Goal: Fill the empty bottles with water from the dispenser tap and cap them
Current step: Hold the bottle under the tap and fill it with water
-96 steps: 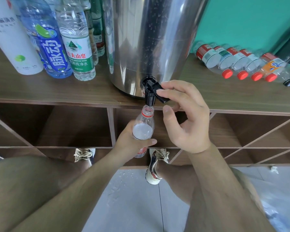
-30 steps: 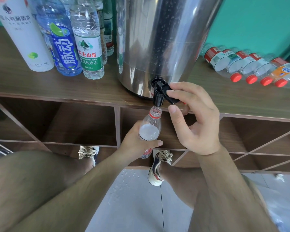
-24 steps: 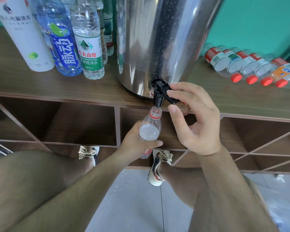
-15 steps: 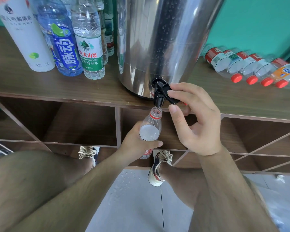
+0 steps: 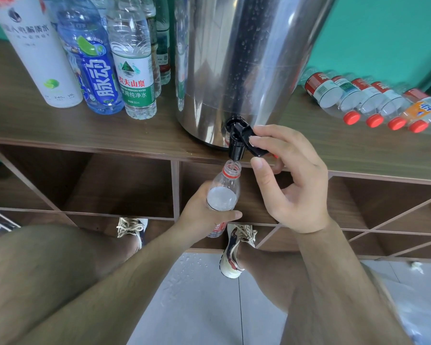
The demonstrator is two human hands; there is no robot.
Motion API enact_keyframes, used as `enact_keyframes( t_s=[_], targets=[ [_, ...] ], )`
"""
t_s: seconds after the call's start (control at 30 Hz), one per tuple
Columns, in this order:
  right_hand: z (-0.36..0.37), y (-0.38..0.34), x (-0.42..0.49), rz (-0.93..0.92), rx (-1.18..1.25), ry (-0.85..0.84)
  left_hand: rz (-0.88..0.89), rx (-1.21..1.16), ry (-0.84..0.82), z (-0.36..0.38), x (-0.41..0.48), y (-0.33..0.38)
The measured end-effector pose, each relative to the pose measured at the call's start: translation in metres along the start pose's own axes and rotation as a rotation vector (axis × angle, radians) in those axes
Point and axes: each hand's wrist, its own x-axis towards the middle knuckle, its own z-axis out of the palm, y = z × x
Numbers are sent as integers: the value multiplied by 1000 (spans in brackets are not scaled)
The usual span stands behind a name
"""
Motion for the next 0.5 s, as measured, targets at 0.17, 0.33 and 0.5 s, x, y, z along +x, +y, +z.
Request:
enact_keyframes(
  t_s=[0.17,0.33,0.5],
  targets=[
    [0,0,0,2,4,1,1,-15,-9,0,-1,0],
    [0,1,0,4,6,0,1,6,-7,0,0,1],
    [1,1,-1,5,6,0,2,12,-2,1,1,1]
  ],
)
